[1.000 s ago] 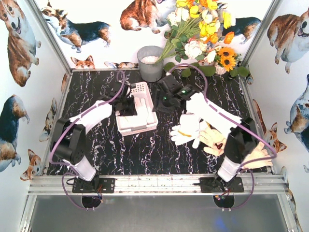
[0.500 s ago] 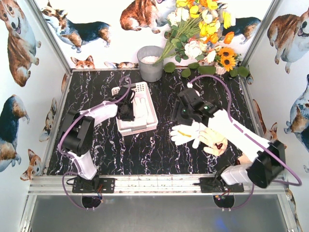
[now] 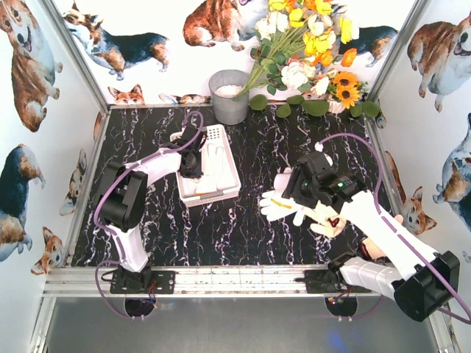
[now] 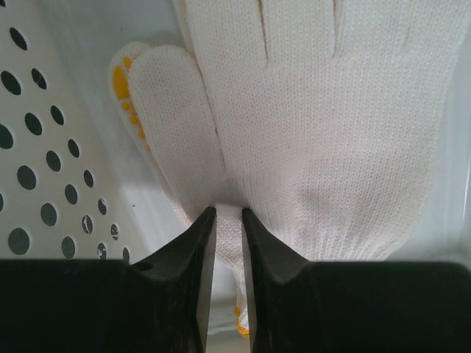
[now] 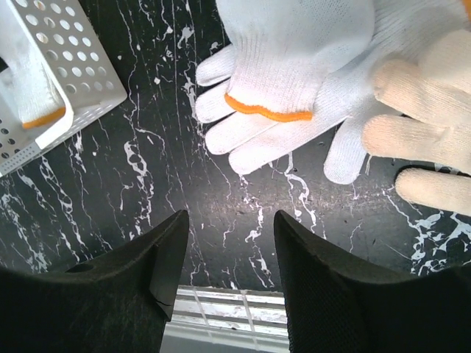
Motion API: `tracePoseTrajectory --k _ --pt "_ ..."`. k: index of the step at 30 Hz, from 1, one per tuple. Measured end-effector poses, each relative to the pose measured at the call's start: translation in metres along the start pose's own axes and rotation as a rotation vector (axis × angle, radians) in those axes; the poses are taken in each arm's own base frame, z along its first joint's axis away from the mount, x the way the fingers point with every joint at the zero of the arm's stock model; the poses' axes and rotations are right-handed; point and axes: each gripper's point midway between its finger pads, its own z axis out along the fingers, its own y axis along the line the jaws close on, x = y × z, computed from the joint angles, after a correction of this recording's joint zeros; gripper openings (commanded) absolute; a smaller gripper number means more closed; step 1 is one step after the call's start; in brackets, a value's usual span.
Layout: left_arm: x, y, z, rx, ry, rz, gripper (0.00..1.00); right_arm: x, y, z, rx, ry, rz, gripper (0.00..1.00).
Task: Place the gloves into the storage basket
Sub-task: Pick up the glove from the center of the board.
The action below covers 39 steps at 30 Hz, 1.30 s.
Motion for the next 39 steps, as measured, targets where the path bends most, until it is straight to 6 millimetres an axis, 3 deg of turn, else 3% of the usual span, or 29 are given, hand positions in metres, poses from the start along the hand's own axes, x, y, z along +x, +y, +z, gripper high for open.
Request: tracePoseTrajectory --k 5,8,11,16,19,21,26,30,39 --pt "0.000 -0.008 -0.005 0.049 0.007 0.003 0.35 -0.003 -0.007 0.000 0.025 -0.010 0.002 0.53" --pt "-0.007 -0.018 -0.022 0.111 -0.019 0.002 0.47 -0.003 -0.018 0.003 0.075 -0.012 -0.020 0.53" --pt "-0.026 -0.026 -0.057 0.169 -0.088 0.003 0.58 -0.001 -0.033 0.010 0.158 0.015 -0.063 0.53" --pt "-0.070 -0.032 -0.136 0.240 -0.289 0.010 0.73 -0.001 -0.039 0.022 0.235 0.082 -0.153 0.53" --pt "-0.076 -0.018 -0.175 0.218 -0.394 0.004 0.80 -0.001 -0.036 0.029 0.254 0.112 -0.210 0.52" --pt "-0.070 -0.002 -0.189 0.170 -0.436 0.000 0.82 0.001 -0.030 0.035 0.267 0.132 -0.255 0.53" --pt "-0.029 0.043 -0.181 0.011 -0.402 0.006 0.84 0.010 -0.011 0.061 0.299 0.190 -0.358 0.54" --pt "0.000 0.066 -0.170 -0.075 -0.345 0.035 0.85 0.011 -0.008 0.084 0.352 0.224 -0.390 0.53" --pt "0.004 0.085 -0.180 -0.142 -0.404 0.067 0.86 0.012 -0.009 0.118 0.410 0.256 -0.415 0.48"
